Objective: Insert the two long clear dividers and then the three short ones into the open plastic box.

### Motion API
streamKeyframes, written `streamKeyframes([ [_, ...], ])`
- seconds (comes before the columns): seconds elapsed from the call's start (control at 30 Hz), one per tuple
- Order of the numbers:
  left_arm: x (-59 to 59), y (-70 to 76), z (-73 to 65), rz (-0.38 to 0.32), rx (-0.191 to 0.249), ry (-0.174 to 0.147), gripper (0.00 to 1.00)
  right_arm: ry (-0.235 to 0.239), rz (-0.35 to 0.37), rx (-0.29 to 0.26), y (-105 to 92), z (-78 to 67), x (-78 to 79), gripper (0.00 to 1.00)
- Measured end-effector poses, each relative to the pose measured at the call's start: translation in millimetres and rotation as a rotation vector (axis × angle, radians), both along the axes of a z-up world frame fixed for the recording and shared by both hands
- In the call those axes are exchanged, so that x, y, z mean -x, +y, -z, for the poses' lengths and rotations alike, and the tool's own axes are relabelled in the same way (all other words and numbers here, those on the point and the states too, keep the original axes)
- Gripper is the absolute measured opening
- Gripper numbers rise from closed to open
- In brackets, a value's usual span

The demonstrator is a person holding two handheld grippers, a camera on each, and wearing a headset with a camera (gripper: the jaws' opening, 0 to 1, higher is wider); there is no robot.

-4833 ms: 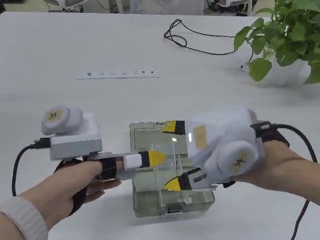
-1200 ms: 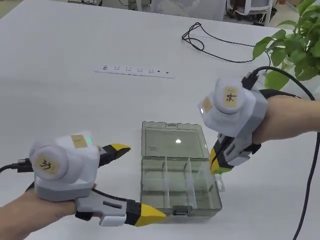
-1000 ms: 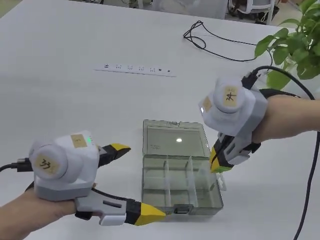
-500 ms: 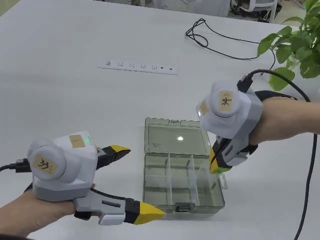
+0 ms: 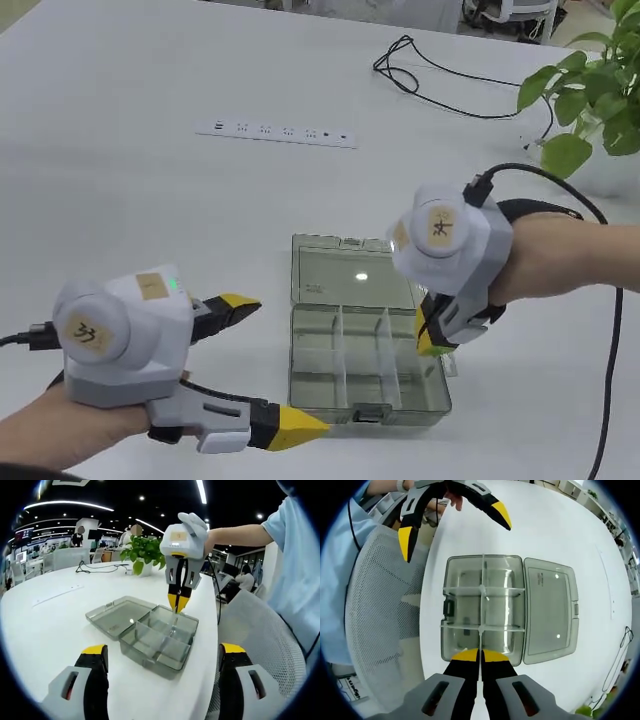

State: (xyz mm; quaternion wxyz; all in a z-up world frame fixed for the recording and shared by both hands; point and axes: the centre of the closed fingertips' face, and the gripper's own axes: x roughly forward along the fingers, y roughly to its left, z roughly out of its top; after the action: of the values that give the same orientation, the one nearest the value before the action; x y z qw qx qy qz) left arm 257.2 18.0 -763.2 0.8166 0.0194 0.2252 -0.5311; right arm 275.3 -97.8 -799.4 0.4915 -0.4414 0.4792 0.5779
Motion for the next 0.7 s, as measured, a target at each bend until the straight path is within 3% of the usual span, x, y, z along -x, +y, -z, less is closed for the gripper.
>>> streamKeyframes([
  [0.37,0.2,-1.2,0.6,-0.001,0.004,0.002,0.93,-0.009,0.000,0.015,-0.7,5.4,1.7,0.02],
  [0.7,-0.6,0.3,0.4,-0.005,0.006,0.005,0.92,-0.009,-0.005,0.027,0.1,1.4,0.6,0.02],
])
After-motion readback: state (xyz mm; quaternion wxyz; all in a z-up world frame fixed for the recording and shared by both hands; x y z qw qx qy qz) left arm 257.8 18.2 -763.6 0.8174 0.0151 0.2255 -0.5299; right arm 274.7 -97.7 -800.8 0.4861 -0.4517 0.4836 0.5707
